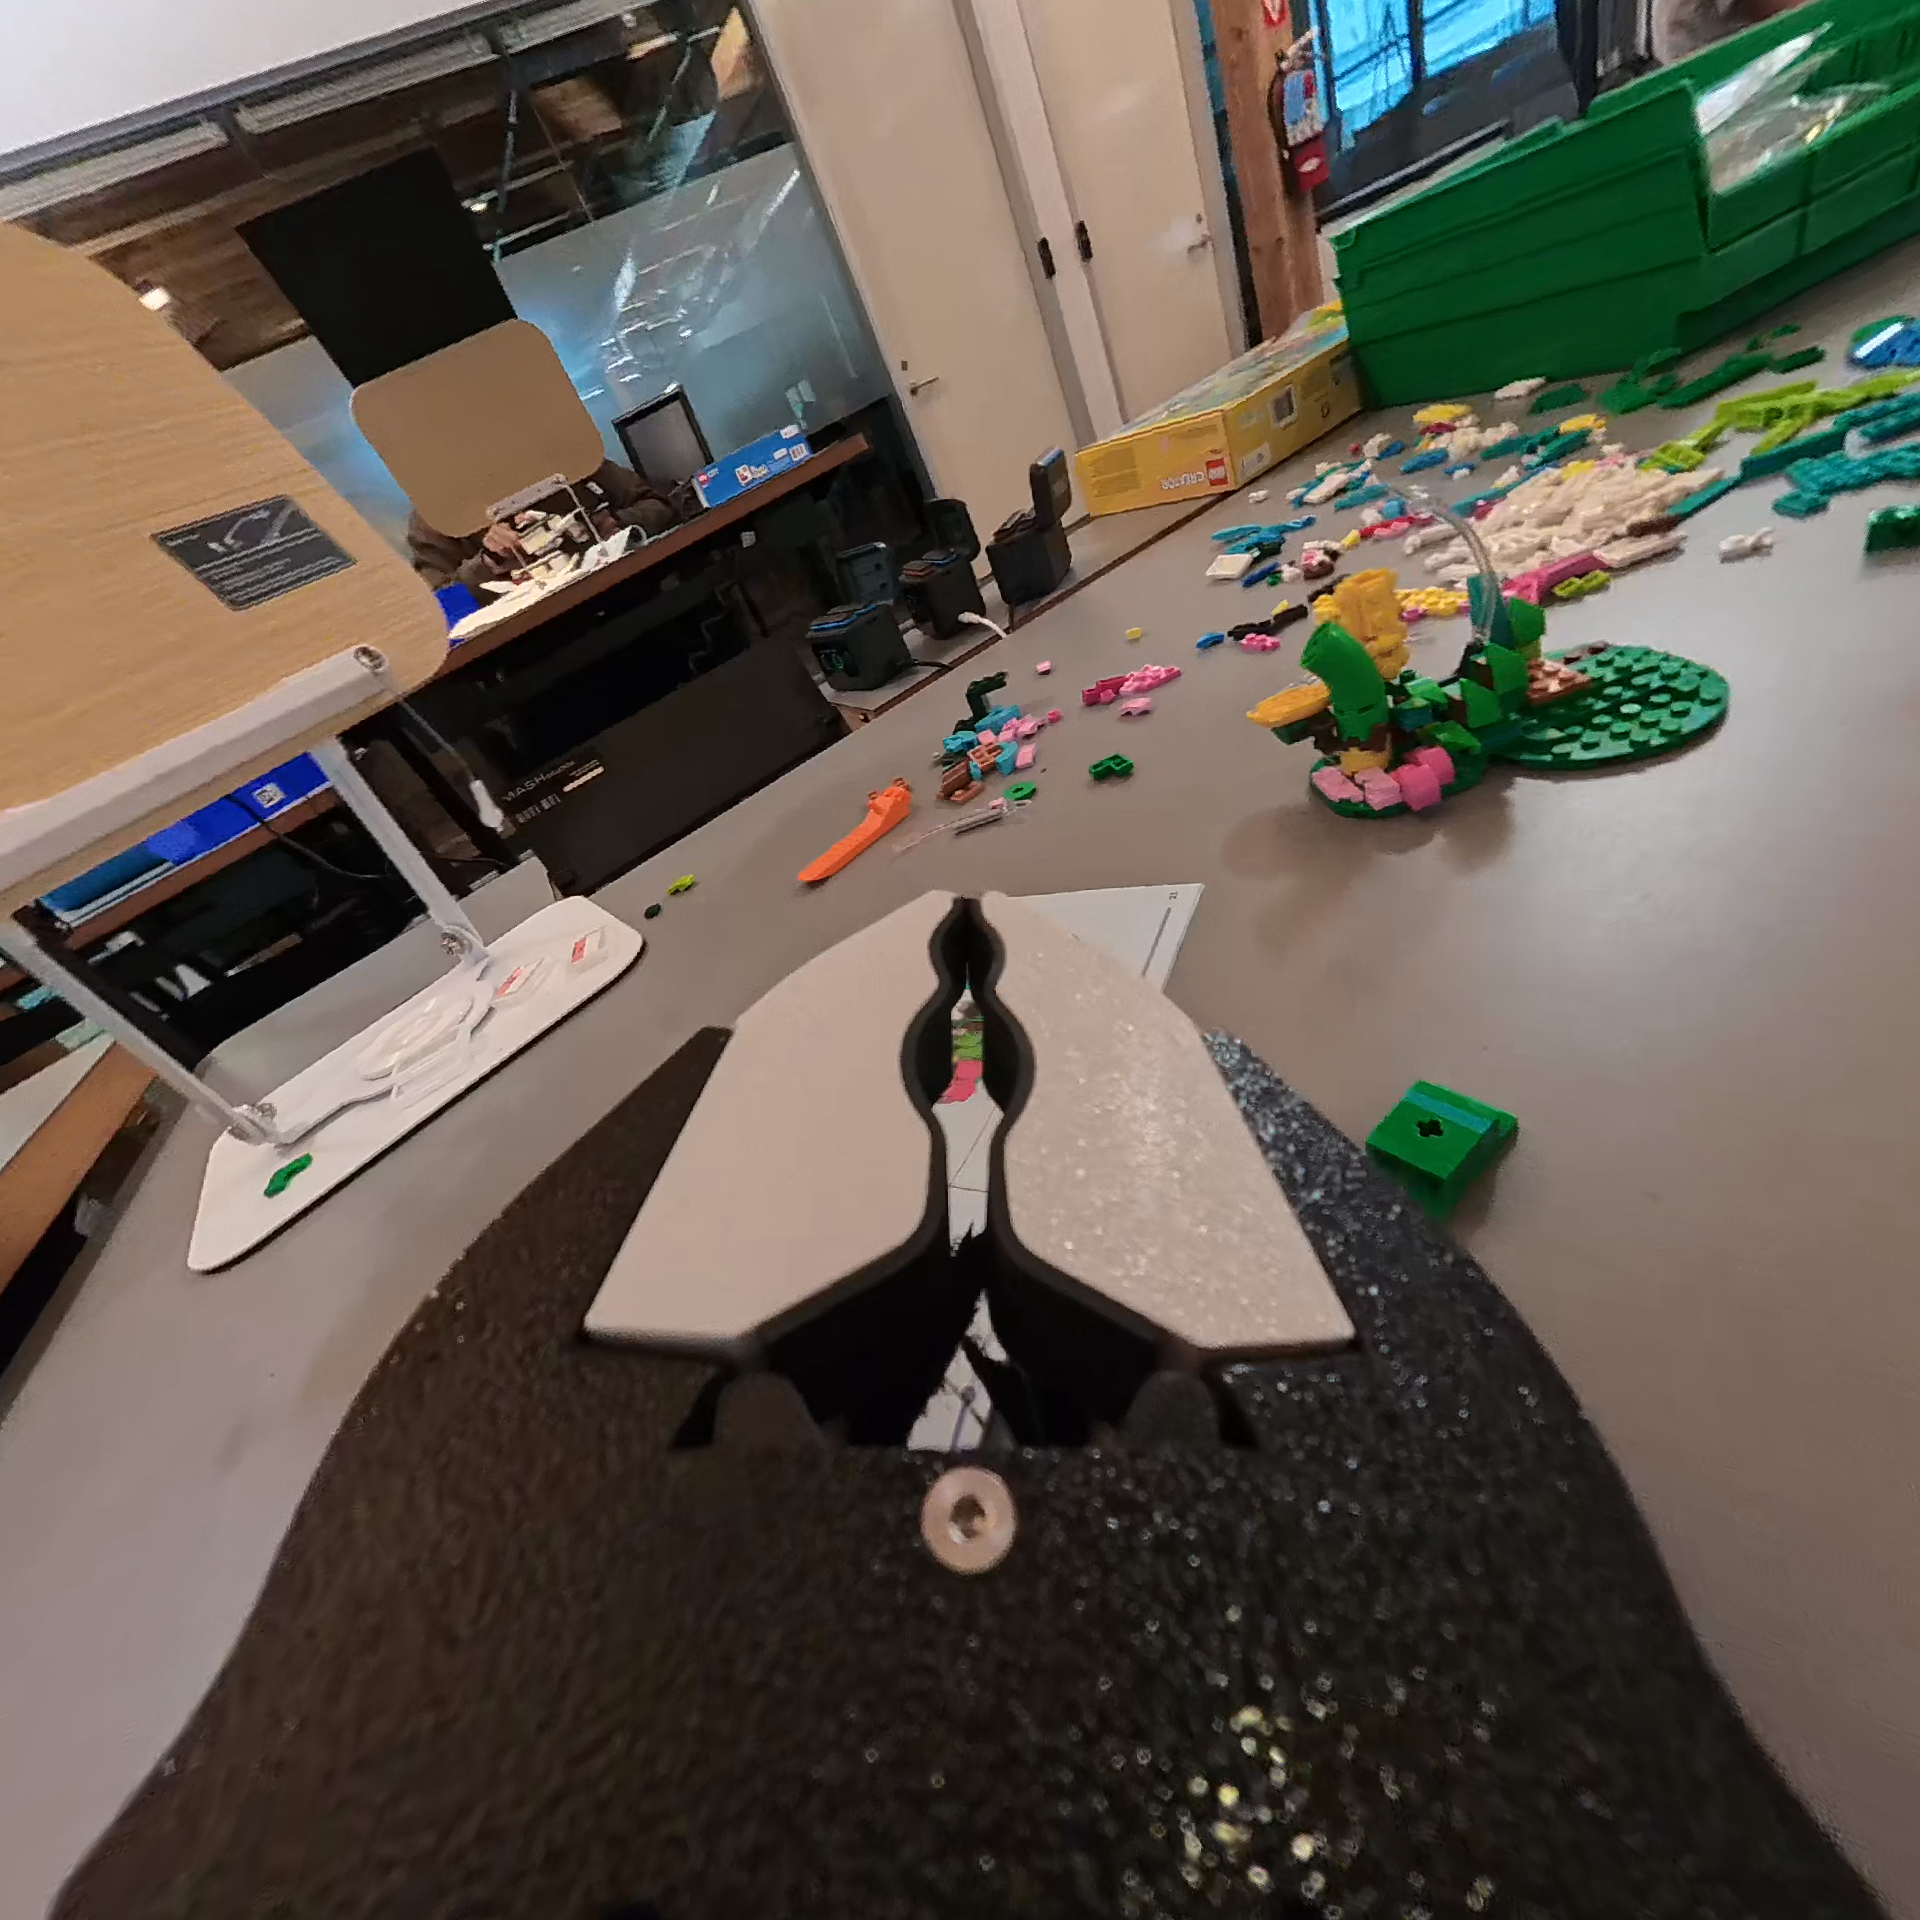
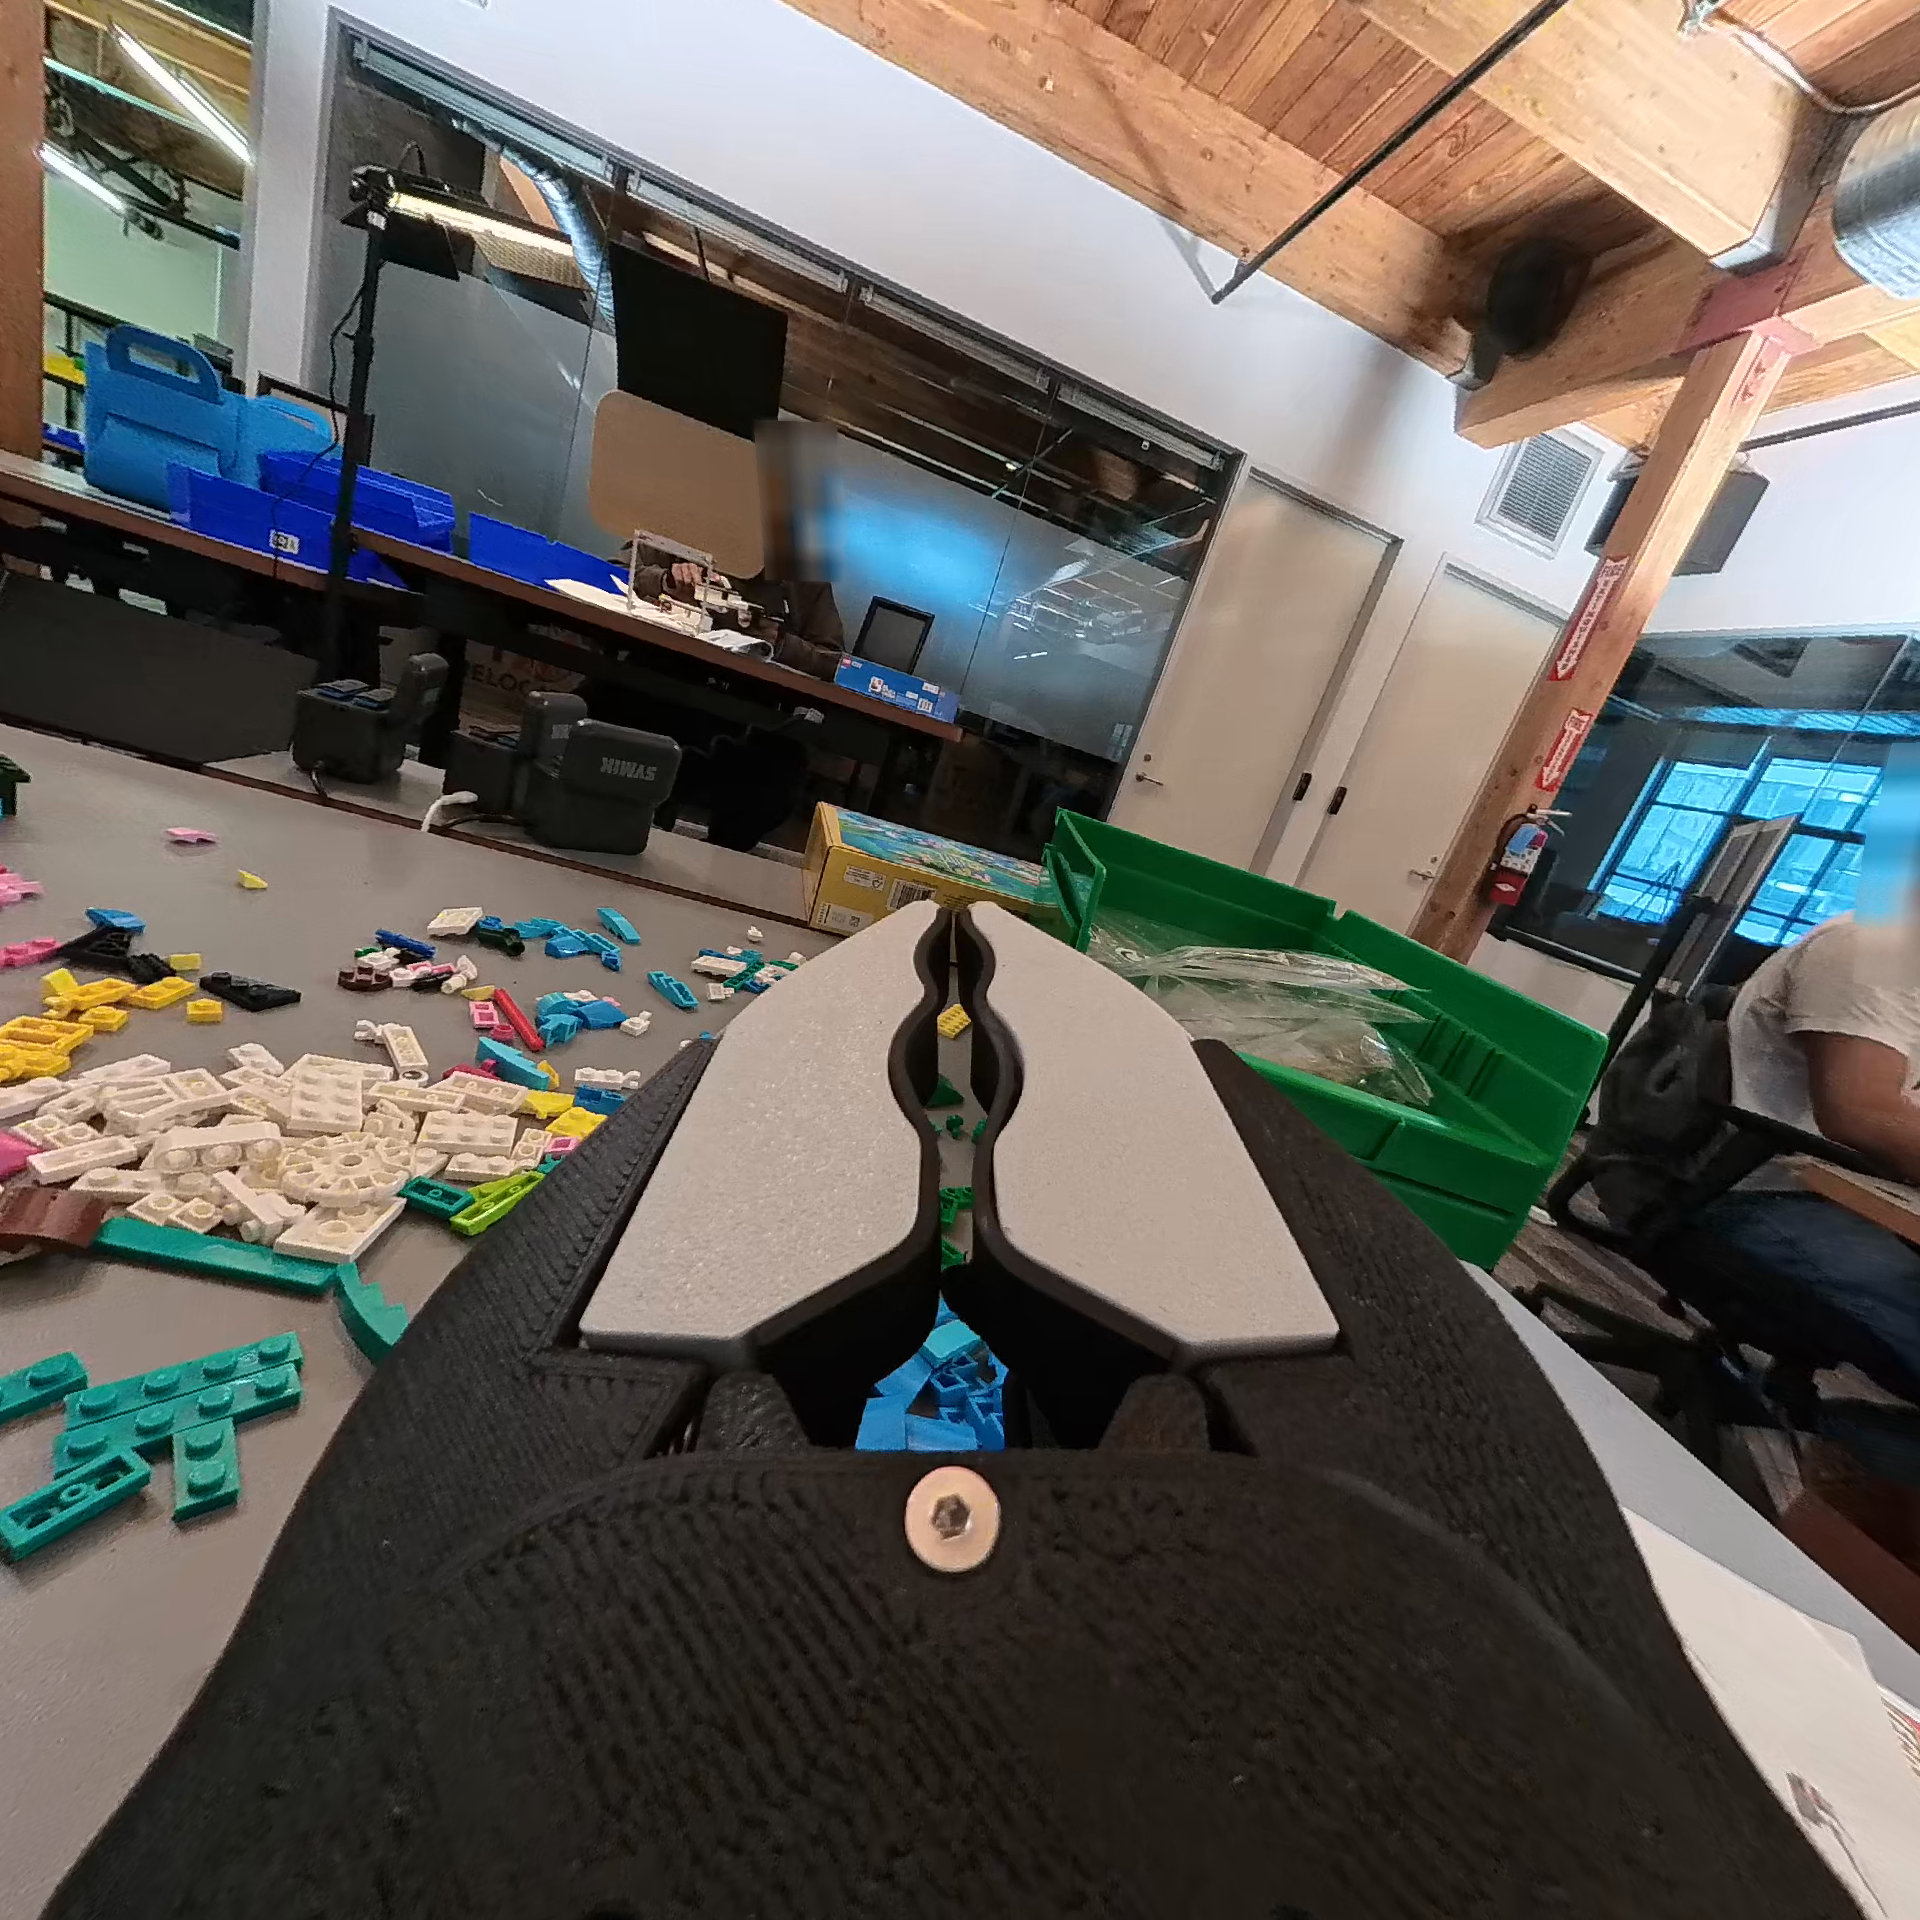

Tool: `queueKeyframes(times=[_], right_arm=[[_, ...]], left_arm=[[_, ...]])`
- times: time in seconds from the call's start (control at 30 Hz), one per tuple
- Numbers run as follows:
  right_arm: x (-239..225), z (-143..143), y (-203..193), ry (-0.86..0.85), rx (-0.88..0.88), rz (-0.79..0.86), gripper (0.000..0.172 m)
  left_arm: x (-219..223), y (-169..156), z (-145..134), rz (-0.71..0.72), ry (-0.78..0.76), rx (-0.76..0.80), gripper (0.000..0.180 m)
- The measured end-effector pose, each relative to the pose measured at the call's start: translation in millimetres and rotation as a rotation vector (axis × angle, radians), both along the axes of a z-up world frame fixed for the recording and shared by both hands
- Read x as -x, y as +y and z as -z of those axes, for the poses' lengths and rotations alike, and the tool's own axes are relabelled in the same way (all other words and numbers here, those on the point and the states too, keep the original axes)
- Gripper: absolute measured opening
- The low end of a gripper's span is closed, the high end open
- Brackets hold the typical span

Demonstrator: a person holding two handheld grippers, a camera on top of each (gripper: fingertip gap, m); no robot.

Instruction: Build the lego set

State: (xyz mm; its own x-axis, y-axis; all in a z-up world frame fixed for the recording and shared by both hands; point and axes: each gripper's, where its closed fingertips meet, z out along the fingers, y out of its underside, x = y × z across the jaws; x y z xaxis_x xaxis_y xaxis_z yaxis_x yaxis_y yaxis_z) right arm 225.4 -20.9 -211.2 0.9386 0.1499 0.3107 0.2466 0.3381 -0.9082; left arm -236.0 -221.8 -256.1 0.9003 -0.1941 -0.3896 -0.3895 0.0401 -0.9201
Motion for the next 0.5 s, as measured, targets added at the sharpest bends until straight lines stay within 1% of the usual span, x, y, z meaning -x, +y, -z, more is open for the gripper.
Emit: queueKeyframes(times=[0.13,0.37,0.5], right_arm=[[2,0,0,-0.005,0.001,-0.005,0.0],[2,1,0,-0.01,0.003,-0.001,0.0],[3,1,1,-0.014,0.003,-0.001,0.0]], left_arm=[[-12,-2,2,0.06,0.045,-0.003,0.0],[-21,-4,2,0.046,0.195,-0.046,0.0],[-26,-4,7,0.054,0.255,-0.033,0.0]])
